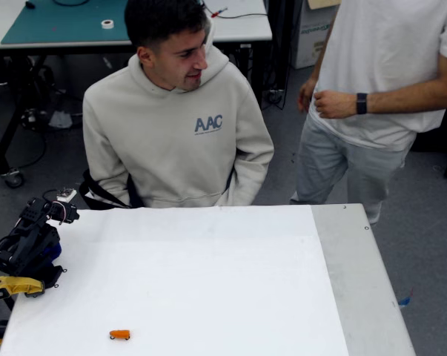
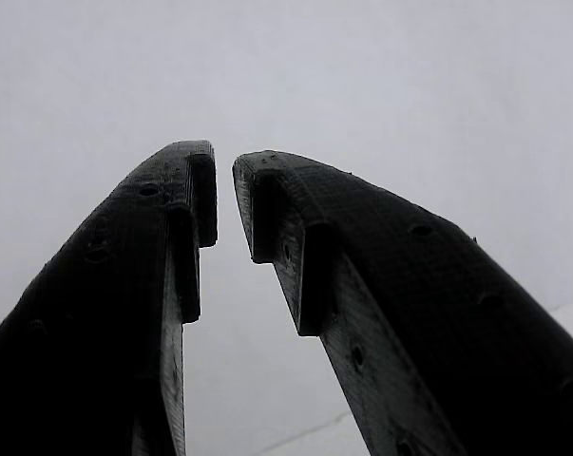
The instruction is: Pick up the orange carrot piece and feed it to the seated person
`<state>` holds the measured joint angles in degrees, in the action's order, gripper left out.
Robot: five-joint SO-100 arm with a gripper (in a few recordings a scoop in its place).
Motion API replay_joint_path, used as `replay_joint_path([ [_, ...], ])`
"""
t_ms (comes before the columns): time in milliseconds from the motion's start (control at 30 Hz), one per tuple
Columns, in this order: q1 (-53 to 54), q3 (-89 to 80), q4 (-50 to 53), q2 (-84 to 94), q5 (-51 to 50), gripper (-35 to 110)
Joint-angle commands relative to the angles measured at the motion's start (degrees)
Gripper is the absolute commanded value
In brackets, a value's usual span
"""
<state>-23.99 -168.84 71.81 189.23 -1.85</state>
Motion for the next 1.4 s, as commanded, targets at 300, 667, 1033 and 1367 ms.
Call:
replay_joint_path([
  [300, -0.5, 3.3, 0.7, 0.3, -0.6, -1],
  [667, -0.5, 3.3, 0.7, 0.3, -0.7, -2],
  [1033, -0.4, 3.7, 0.7, 0.1, -0.7, -2],
  [1367, 1.2, 14.4, 0.6, -9.2, -0.8, -2],
])
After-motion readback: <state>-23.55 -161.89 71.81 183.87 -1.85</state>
